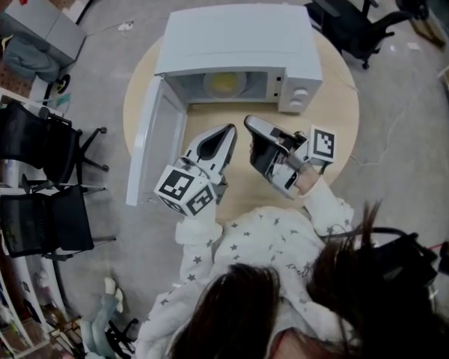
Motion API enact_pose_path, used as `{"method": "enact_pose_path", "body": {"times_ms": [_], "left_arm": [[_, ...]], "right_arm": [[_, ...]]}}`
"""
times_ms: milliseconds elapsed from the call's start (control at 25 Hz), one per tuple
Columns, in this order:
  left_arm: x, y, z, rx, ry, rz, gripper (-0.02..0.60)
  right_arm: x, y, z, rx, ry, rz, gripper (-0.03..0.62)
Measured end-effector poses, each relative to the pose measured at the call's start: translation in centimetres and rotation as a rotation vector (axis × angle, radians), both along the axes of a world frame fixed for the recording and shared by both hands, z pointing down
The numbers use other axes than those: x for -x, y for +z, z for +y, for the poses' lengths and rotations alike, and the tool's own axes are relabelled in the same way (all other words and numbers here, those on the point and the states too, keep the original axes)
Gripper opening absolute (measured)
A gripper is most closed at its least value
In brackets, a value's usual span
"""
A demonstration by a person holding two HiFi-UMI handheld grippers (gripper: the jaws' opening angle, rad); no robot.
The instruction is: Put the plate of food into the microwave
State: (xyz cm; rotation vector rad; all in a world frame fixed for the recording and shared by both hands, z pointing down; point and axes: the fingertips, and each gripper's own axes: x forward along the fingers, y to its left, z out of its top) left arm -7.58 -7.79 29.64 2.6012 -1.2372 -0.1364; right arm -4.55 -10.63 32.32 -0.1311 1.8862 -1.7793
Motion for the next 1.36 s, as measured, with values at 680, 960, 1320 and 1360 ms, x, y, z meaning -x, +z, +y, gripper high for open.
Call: {"method": "enact_pose_path", "body": {"times_ms": [680,960,1320,1360], "left_arm": [[0.2,0.3,0.5,0.007,-0.045,0.006,-0.003],[0.2,0.5,0.5,0.02,-0.047,0.005,-0.003],[0.1,1.2,0.4,0.031,-0.045,0.004,-0.003],[0.1,1.2,0.4,0.032,-0.046,0.004,-0.003]], "right_arm": [[0.4,0.5,0.3,0.004,-0.021,0.004,0.006],[0.5,0.5,0.5,0.012,-0.025,-0.005,0.006],[0.4,0.7,0.3,0.012,-0.027,-0.004,0.006],[0.4,0.8,0.3,0.012,-0.027,-0.003,0.006]]}}
